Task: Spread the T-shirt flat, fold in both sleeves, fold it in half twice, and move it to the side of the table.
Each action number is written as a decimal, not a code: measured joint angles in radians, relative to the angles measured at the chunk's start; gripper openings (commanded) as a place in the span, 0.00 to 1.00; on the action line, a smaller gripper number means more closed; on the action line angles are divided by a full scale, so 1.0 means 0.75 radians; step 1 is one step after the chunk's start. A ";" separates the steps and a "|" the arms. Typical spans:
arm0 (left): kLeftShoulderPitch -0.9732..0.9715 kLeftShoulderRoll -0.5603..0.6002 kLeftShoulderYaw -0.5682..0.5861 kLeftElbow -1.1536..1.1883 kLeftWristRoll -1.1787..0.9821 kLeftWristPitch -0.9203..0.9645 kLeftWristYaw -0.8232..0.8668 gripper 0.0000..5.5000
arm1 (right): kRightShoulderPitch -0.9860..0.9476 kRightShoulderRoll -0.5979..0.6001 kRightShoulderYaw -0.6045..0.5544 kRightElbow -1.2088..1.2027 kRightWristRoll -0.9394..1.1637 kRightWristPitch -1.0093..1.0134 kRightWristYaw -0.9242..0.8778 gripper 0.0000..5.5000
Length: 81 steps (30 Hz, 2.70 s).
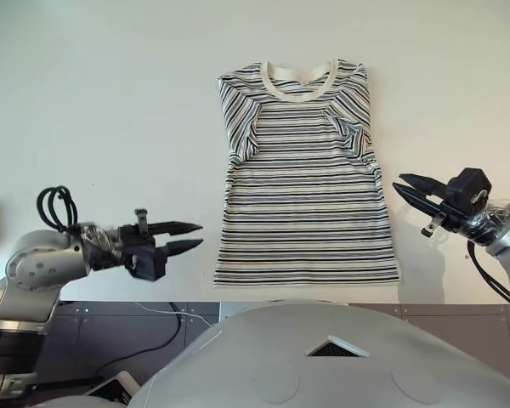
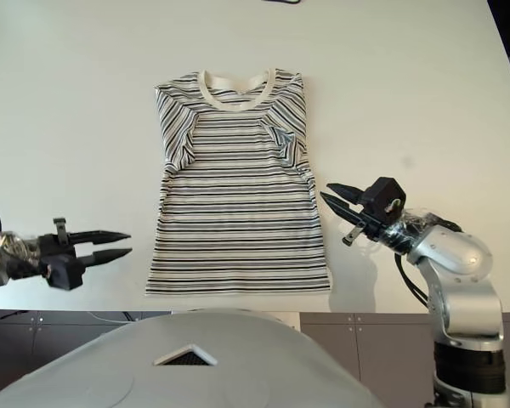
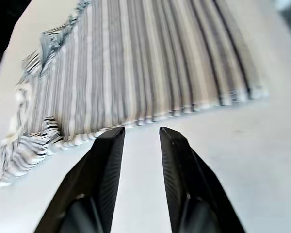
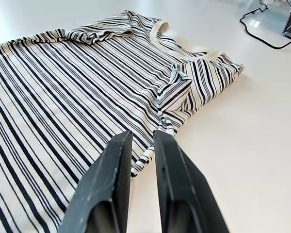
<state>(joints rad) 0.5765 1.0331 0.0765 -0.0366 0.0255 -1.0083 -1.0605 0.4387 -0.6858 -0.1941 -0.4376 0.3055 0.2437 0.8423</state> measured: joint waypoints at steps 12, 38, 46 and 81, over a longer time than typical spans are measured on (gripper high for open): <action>-0.011 -0.011 -0.110 -0.309 0.233 0.087 0.139 0.47 | 0.000 -0.042 0.023 0.093 -0.114 -0.085 0.005 0.15; -0.178 0.042 -0.262 0.030 0.459 -0.155 0.430 0.47 | -0.072 -0.030 0.127 0.095 -0.138 -0.083 -0.053 0.15; -0.270 -0.046 -0.359 0.031 0.565 -0.182 0.549 0.47 | -0.105 -0.029 0.148 0.115 -0.138 -0.083 -0.056 0.15; -0.317 -0.084 -0.419 0.346 1.048 -0.461 1.372 0.36 | -0.088 0.001 0.212 0.135 -0.157 -0.109 -0.093 0.15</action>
<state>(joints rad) 0.3391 0.9704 -0.2376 0.2225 0.8113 -1.3539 -0.0318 0.3723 -0.6852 -0.0354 -0.3364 0.1875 0.1616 0.7725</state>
